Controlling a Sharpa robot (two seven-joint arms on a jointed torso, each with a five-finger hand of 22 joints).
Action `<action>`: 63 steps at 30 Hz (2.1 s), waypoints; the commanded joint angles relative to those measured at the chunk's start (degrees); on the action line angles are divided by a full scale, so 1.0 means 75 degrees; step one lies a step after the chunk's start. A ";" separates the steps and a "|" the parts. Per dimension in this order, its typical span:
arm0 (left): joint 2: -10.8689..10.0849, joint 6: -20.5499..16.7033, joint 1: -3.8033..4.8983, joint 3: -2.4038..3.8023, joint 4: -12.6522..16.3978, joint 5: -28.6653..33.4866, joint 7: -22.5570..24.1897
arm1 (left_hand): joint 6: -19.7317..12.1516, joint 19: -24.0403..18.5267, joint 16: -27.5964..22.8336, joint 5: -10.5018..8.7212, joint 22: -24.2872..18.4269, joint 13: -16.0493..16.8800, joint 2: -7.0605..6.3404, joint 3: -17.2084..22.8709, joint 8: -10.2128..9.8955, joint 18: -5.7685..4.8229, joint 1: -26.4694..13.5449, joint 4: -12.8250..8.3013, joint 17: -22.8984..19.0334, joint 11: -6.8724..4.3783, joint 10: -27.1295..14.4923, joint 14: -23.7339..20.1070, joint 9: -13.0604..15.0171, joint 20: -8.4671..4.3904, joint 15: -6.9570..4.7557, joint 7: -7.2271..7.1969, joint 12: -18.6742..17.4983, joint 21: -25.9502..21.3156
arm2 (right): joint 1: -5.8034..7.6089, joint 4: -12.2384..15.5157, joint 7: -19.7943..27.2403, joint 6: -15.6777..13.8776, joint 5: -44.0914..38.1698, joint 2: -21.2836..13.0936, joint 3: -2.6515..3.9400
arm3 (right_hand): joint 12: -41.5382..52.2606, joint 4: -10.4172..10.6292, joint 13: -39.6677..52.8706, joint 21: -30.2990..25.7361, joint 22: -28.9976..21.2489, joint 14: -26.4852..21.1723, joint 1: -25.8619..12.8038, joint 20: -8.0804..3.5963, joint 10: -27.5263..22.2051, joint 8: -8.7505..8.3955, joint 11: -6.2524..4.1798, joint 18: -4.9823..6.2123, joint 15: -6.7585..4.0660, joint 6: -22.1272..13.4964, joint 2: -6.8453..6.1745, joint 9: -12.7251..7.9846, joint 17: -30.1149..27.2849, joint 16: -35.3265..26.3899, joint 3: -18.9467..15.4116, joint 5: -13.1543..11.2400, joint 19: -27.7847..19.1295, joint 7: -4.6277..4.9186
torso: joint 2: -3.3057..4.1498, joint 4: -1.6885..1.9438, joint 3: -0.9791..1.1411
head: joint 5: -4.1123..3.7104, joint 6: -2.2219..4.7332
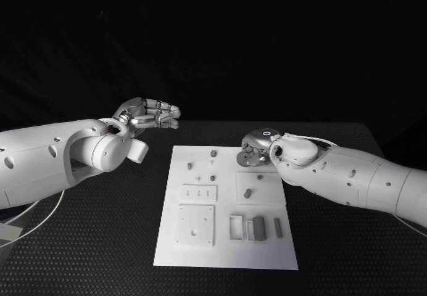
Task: Assemble the parts on the task board
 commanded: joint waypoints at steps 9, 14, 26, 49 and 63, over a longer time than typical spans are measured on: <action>-0.0026 0.0078 0.0011 0.0006 0.0028 -0.0035 0.0071 | -0.0033 -0.0057 -0.0029 -0.0033 -0.0011 -0.0012 0.0003 0.0032 -0.0036 -0.0062 -0.0036 -0.0016 0.0009 0.0046 0.0012 -0.0030 -0.0011 0.0006 -0.0004 0.0191 -0.0027 -0.0050 | -0.0100 0.0205 -0.0127 -0.0118 -0.0334 -0.0125 -0.0061 | -0.0083 -0.0097 0.0019 0.0070 0.0164 0.0037 0.0020 -0.0013 0.0128 0.0047 -0.0019 0.0640 -0.0081 0.0302 0.0089 0.0036 0.0026 0.0061 0.0027 0.0028 0.0067 0.0165 | 0.0000 0.0003 0.0002 | -0.0004 0.0020; -0.0041 0.0065 0.0011 0.0006 0.0037 -0.0035 0.0073 | -0.0032 -0.0057 -0.0031 -0.0033 -0.0011 -0.0013 0.0002 0.0032 -0.0036 -0.0062 -0.0036 -0.0016 0.0011 0.0046 0.0012 -0.0029 -0.0011 0.0006 -0.0004 0.0191 -0.0028 -0.0051 | -0.0050 0.0360 -0.0185 -0.0214 -0.0486 -0.0208 -0.0053 | -0.0102 -0.0122 0.0020 0.0085 0.0163 0.0050 0.0024 -0.0019 0.0156 0.0050 -0.0026 0.0640 -0.0089 0.0326 0.0083 0.0037 0.0031 0.0069 0.0034 0.0028 0.0081 0.0157 | -0.0005 -0.0004 0.0000 | 0.0005 0.0029; -0.0061 0.0051 0.0011 0.0006 0.0059 -0.0035 0.0073 | -0.0032 -0.0056 -0.0035 -0.0033 -0.0012 -0.0013 -0.0001 0.0031 -0.0036 -0.0061 -0.0035 -0.0017 0.0014 0.0046 0.0013 -0.0027 -0.0012 0.0006 -0.0004 0.0191 -0.0031 -0.0052 | 0.0054 0.0656 -0.0301 -0.0442 -0.0853 -0.0272 -0.0034 | -0.0140 -0.0155 0.0016 0.0114 0.0162 0.0074 0.0022 -0.0024 0.0212 0.0056 -0.0040 0.0640 -0.0103 0.0374 0.0064 0.0038 0.0043 0.0083 0.0050 0.0028 0.0106 0.0141 | 0.0003 -0.0009 0.0009 | -0.0001 0.0086; -0.0032 0.0045 0.0011 0.0006 0.0073 -0.0035 0.0077 | -0.0034 -0.0054 -0.0042 -0.0033 -0.0013 -0.0014 -0.0004 0.0030 -0.0038 -0.0061 -0.0038 -0.0016 0.0019 0.0048 0.0013 -0.0025 -0.0014 0.0007 -0.0004 0.0193 -0.0037 -0.0055 | 0.0194 0.1474 -0.0832 -0.0888 -0.1769 0.0316 0.0000 | -0.0253 -0.0079 -0.0006 0.0161 0.0149 0.0140 -0.0063 -0.0029 0.0343 0.0045 -0.0063 0.0640 -0.0125 0.0452 -0.0135 0.0031 0.0060 0.0084 0.0094 0.0028 0.0174 0.0118 | 0.0007 -0.0002 -0.0005 | 0.0107 0.0227; -0.0014 0.0050 0.0011 0.0007 0.0078 -0.0035 0.0076 | -0.0035 -0.0053 -0.0047 -0.0033 -0.0014 -0.0014 -0.0005 0.0029 -0.0038 -0.0061 -0.0039 -0.0016 0.0022 0.0048 0.0014 -0.0024 -0.0015 0.0007 -0.0004 0.0193 -0.0041 -0.0056 | 0.0038 0.1120 -0.0858 -0.0888 -0.1849 0.0869 -0.0015 | -0.0278 -0.0054 -0.0011 0.0163 0.0144 0.0151 -0.0060 -0.0031 0.0359 0.0038 -0.0065 0.0640 -0.0127 0.0457 -0.0134 0.0028 0.0059 0.0076 0.0118 0.0029 0.0184 0.0116 | 0.0016 0.0024 -0.0017 | 0.0234 0.0248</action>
